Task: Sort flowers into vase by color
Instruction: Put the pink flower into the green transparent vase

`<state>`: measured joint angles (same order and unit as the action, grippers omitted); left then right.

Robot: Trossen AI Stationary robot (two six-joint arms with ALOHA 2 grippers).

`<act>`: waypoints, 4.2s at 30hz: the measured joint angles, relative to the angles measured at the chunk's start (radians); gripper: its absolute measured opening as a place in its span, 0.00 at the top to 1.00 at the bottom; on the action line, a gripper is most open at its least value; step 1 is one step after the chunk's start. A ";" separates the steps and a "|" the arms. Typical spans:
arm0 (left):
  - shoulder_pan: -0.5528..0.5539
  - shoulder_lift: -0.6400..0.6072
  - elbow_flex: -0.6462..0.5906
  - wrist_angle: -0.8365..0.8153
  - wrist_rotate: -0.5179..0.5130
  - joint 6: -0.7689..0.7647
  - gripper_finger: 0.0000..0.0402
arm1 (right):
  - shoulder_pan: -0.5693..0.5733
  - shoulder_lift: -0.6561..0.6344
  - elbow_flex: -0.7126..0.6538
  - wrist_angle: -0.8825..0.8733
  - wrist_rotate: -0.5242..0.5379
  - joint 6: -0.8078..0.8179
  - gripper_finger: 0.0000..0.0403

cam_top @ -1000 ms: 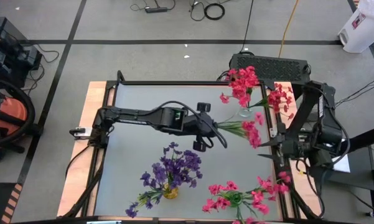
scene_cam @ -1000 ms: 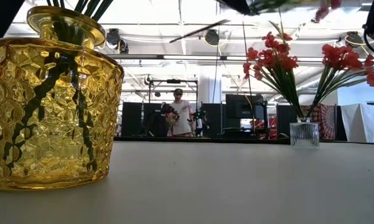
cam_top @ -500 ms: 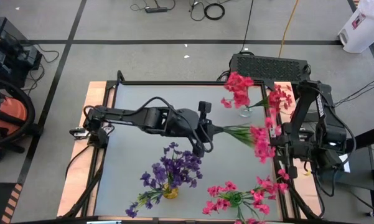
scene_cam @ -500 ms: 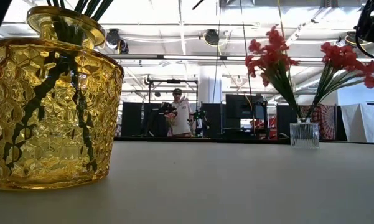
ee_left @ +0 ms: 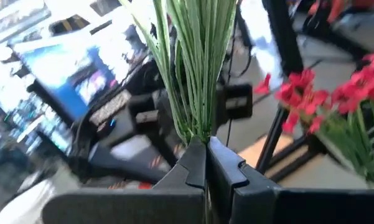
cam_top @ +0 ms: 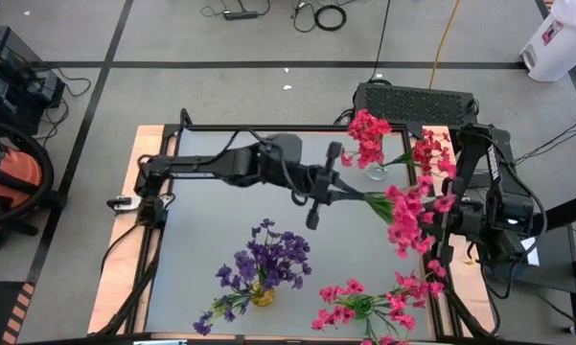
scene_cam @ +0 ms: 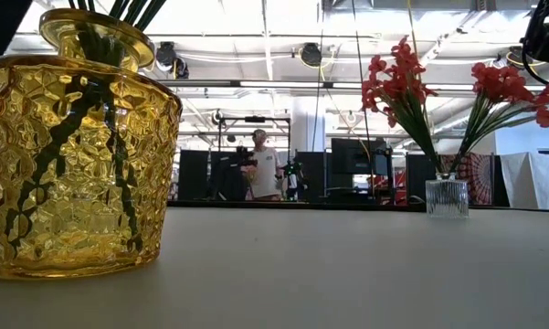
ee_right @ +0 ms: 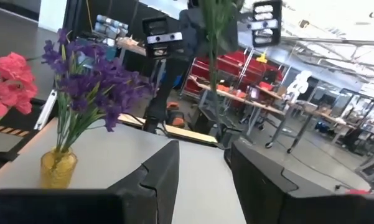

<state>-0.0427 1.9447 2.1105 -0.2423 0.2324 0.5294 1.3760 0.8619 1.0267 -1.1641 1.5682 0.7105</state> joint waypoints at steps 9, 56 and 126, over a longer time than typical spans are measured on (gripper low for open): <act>0.046 0.118 -0.001 0.177 0.116 -0.030 1.00 | -0.053 -0.001 0.000 0.005 0.003 -0.012 0.66; 0.026 0.273 -0.001 0.496 0.202 -0.314 0.99 | -0.300 0.000 0.000 0.848 -0.267 -0.819 0.66; 0.042 -0.243 -0.001 -0.723 -0.560 -0.374 0.62 | -0.895 0.000 0.000 0.784 -1.089 -0.602 1.00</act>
<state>-0.0002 1.7012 2.1094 -0.9651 -0.3275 0.1550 0.4815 0.8619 1.0271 -0.3806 0.4793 0.1090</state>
